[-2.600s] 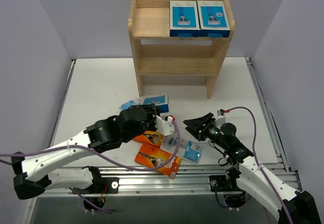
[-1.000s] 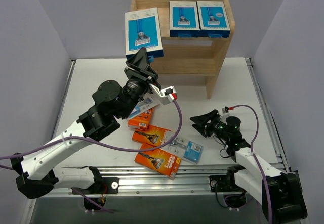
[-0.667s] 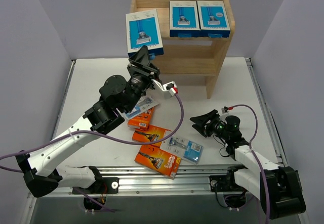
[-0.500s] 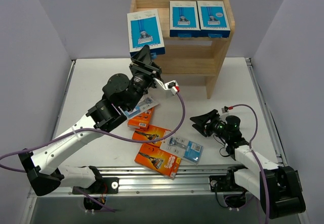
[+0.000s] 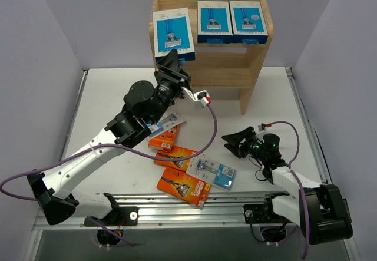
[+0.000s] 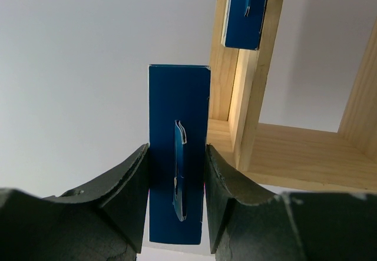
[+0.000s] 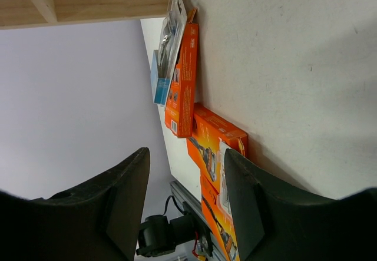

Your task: Place and organize the shaving razors onto the shelf

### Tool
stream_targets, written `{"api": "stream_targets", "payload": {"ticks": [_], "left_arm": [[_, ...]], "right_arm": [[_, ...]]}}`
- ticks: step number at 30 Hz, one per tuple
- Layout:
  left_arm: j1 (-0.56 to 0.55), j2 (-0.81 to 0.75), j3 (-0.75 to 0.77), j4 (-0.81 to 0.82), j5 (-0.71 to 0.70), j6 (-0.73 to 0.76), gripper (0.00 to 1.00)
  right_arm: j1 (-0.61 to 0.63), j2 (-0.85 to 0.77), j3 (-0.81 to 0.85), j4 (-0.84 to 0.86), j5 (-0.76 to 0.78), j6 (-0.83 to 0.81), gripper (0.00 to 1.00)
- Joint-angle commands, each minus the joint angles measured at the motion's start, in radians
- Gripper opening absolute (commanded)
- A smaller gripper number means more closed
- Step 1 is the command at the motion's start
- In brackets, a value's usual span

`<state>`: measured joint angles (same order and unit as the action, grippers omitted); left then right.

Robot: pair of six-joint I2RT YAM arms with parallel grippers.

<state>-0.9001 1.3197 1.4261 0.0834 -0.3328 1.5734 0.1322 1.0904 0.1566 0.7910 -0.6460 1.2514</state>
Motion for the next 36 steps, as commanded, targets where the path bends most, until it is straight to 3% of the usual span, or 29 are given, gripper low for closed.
{"api": "stream_targets", "payload": {"ticks": [1, 24, 36], "left_arm": [[0.015, 0.012, 0.048, 0.010, 0.061, -0.050, 0.02], [0.092, 0.076, 0.085, -0.025, 0.195, -0.067, 0.02], [0.199, 0.136, 0.158, -0.073, 0.348, -0.064, 0.02]], "right_arm": [[-0.019, 0.006, 0.017, 0.063, -0.040, -0.021, 0.49], [-0.101, 0.160, 0.034, 0.168, -0.101, -0.046, 0.49], [-0.126, 0.258, 0.092, 0.172, -0.135, -0.106, 0.49]]}}
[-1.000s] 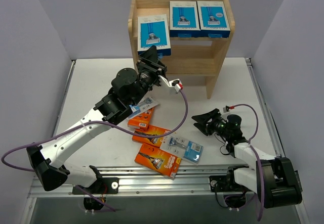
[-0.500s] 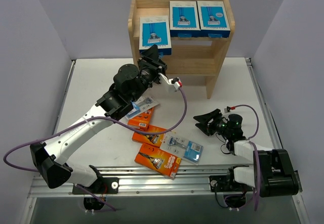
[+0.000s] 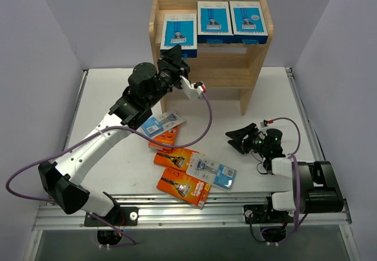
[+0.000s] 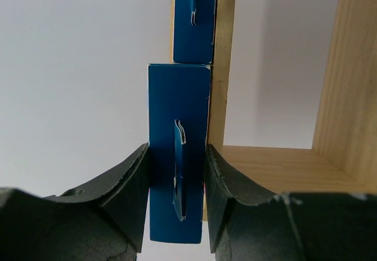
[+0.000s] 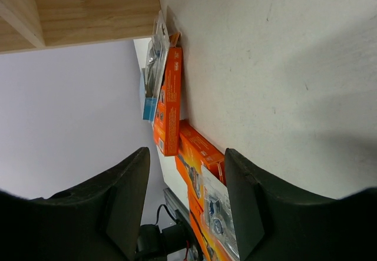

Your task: Place and organize the shaving razors onto the shelf

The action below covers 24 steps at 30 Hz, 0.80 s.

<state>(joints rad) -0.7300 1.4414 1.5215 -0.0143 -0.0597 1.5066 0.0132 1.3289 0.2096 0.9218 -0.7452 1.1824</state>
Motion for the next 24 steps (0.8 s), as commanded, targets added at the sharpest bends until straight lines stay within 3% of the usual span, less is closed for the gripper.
{"api": "stream_targets", "payload": {"ticks": [1, 24], "left_arm": [[0.035, 0.017, 0.062, 0.027, 0.093, 0.001, 0.02], [0.090, 0.191, 0.147, 0.111, 0.161, -0.005, 0.02]], "right_arm": [[-0.009, 0.027, 0.042, 0.043, -0.036, -0.038, 0.49], [-0.085, 0.308, 0.096, 0.261, -0.129, -0.029, 0.49]]}}
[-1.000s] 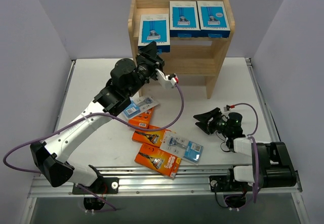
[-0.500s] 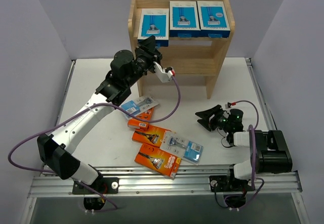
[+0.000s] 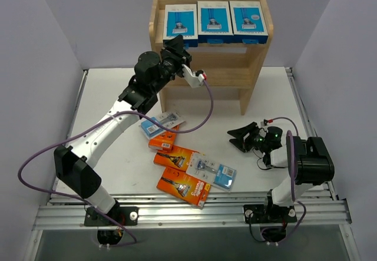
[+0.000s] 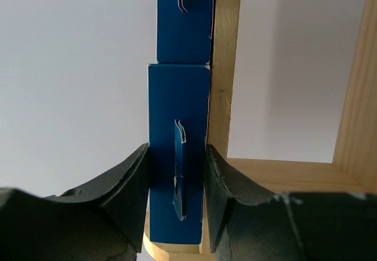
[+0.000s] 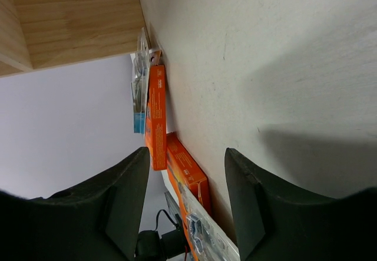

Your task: Place and organize the shaving razors onto the shelf

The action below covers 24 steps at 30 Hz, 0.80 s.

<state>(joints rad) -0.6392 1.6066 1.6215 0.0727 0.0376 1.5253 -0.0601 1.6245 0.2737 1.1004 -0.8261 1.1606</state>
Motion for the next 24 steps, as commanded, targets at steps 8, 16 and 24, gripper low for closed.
{"api": "stream_targets", "payload": {"ticks": [8, 16, 24], "left_arm": [[0.009, 0.067, 0.077, 0.045, 0.081, -0.027, 0.08], [0.010, 0.070, 0.057, 0.096, 0.084, -0.039, 0.48], [0.009, 0.032, 0.048, 0.085, 0.058, -0.053, 0.65]], "right_arm": [[-0.041, 0.070, 0.041, 0.118, -0.079, -0.021, 0.52], [-0.057, 0.087, 0.036, 0.144, -0.099, -0.021, 0.55], [-0.057, 0.068, 0.035, 0.118, -0.099, -0.024, 0.59]]}}
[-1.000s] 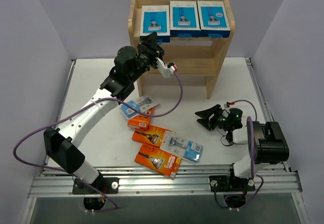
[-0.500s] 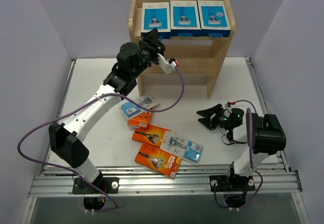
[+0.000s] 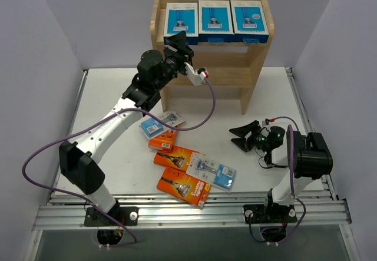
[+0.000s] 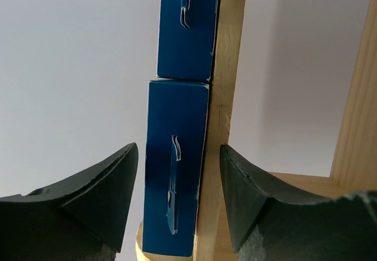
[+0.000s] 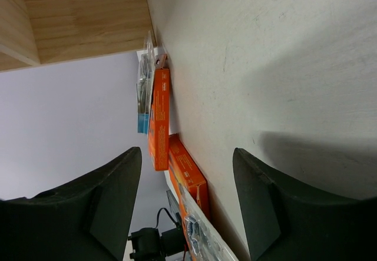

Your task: Place and organize the shaving razors onto the shelf

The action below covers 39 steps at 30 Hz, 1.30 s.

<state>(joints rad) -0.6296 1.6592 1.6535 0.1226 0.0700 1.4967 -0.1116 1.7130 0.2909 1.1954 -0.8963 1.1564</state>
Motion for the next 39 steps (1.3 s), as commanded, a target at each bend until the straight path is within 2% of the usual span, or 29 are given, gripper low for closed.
{"api": "stream_targets", "payload": {"ticks": [1, 8, 12, 18, 22, 25, 28, 30, 31, 35, 36, 39], "left_arm": [[-0.002, -0.030, 0.014, 0.031, 0.022, -0.026, 0.66], [-0.013, -0.078, -0.001, 0.008, -0.002, -0.055, 0.73], [-0.024, -0.111, -0.004, -0.001, -0.001, -0.084, 0.77], [-0.038, -0.173, -0.001, -0.032, 0.005, -0.150, 0.79], [-0.048, -0.228, 0.009, -0.086, 0.008, -0.205, 0.79], [-0.051, -0.257, 0.054, -0.162, 0.004, -0.309, 0.79], [-0.048, -0.266, 0.130, -0.190, -0.021, -0.568, 0.79], [-0.050, -0.259, 0.181, -0.187, -0.064, -0.672, 0.79], [-0.048, -0.251, 0.199, -0.190, -0.105, -0.784, 0.80], [-0.044, -0.205, 0.293, -0.219, -0.255, -0.988, 0.80], [-0.041, -0.191, 0.313, -0.253, -0.307, -1.028, 0.79], [-0.006, -0.125, 0.446, -0.393, -0.332, -1.188, 0.77]], "right_arm": [[-0.005, -0.030, 0.017, 0.015, -0.026, -0.027, 0.59], [-0.005, -0.093, 0.028, -0.085, -0.024, -0.069, 0.60], [-0.005, -0.157, 0.045, -0.231, -0.010, -0.129, 0.61], [-0.005, -0.250, 0.051, -0.364, 0.005, -0.181, 0.62], [-0.005, -0.299, 0.040, -0.390, 0.005, -0.185, 0.63], [-0.005, -0.329, 0.034, -0.422, 0.010, -0.195, 0.63], [-0.005, -0.364, 0.030, -0.444, 0.016, -0.198, 0.63], [-0.005, -0.389, 0.028, -0.462, 0.022, -0.199, 0.62], [-0.005, -0.397, 0.028, -0.467, 0.023, -0.201, 0.62], [-0.005, -0.431, 0.025, -0.499, 0.023, -0.202, 0.61], [-0.005, -0.438, 0.025, -0.513, 0.022, -0.207, 0.61], [-0.005, -0.477, 0.024, -0.557, 0.023, -0.227, 0.61]]}}
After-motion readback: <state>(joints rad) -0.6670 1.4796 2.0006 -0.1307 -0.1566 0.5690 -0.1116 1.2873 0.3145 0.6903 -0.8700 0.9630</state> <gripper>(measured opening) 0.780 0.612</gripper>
